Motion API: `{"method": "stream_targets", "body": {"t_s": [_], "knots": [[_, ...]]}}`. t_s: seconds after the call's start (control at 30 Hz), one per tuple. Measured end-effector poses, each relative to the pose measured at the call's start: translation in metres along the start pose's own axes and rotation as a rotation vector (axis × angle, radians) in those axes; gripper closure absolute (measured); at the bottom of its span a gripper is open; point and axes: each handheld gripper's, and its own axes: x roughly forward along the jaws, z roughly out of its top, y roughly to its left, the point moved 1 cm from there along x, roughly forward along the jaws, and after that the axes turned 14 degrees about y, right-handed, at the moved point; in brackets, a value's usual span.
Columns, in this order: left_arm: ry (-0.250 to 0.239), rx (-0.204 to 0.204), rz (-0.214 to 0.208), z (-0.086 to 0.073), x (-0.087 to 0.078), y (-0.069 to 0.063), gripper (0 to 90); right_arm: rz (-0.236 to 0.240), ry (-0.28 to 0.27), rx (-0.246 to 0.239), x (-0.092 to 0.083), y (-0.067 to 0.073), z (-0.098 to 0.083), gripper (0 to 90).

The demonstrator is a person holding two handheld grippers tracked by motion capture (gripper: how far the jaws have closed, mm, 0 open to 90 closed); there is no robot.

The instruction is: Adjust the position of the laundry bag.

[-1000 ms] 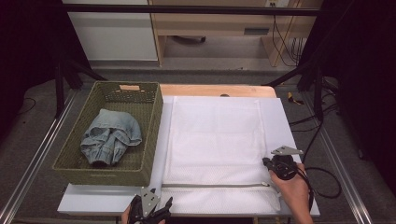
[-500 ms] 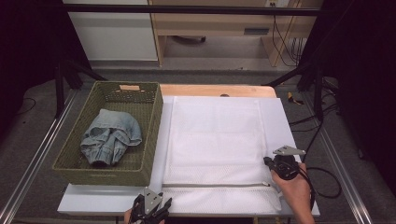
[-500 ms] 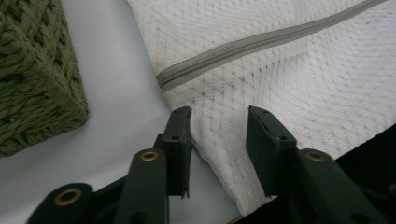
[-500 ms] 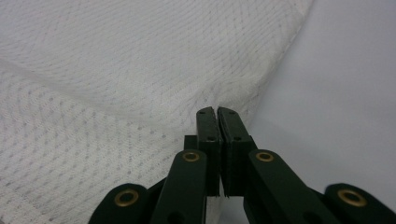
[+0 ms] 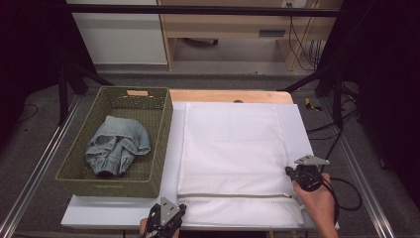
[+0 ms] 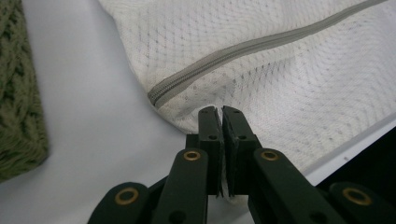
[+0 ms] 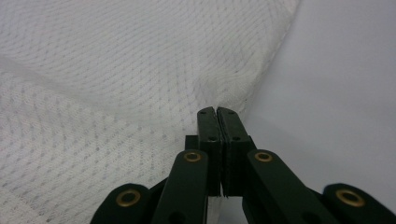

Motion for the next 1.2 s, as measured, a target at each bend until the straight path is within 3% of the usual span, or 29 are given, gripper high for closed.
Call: {"method": "stream_targets", "body": {"t_s": [0.5,0.6,0.63,0.67,0.7,0.73,0.77,0.8,0.83,1.0,1.07,1.17,1.2], "knots": [[-0.021,0.015,-0.010,0.005,0.008,-0.007,86.8,-0.008,-0.010,0.053,-0.005,-0.014,-0.009,89.0],[-0.024,0.013,-0.006,0.005,0.006,-0.007,78.1,-0.004,-0.022,0.060,-0.005,-0.015,-0.010,86.1],[-0.032,0.015,0.011,0.005,0.004,-0.007,71.7,-0.007,-0.049,0.071,-0.009,-0.015,-0.010,73.9],[-0.041,0.013,0.009,0.006,0.003,-0.007,66.7,-0.015,-0.062,0.081,-0.011,-0.015,-0.010,67.7],[-0.041,0.013,0.009,0.006,0.003,-0.007,60.3,-0.015,-0.062,0.081,-0.011,-0.015,-0.010,67.7],[-0.057,0.014,0.011,0.008,0.001,-0.007,52.3,-0.026,-0.089,0.099,-0.016,-0.014,-0.010,52.3],[-0.057,0.014,0.011,0.008,0.001,-0.007,46.2,-0.026,-0.089,0.099,-0.016,-0.014,-0.010,52.3],[-0.065,0.016,0.008,0.010,0.001,-0.007,40.8,-0.040,-0.113,0.109,-0.019,-0.015,-0.010,39.0],[-0.069,0.021,0.007,0.011,0.000,-0.008,40.8,-0.040,-0.113,0.109,-0.019,-0.015,-0.010,39.0],[-0.092,0.042,-0.025,0.016,0.002,-0.010,19.1,-0.053,-0.121,0.113,-0.022,-0.012,-0.013,16.5],[-0.096,0.042,-0.045,0.018,0.003,-0.011,16.4,-0.057,-0.123,0.109,-0.022,-0.013,-0.013,13.2],[-0.106,0.039,-0.051,0.024,0.002,-0.011,5.2,-0.051,-0.127,0.104,-0.024,-0.010,-0.013,6.6],[-0.106,0.058,-0.066,0.028,0.001,-0.010,5.2,-0.069,-0.137,0.090,-0.026,-0.006,-0.015,6.6]]}}
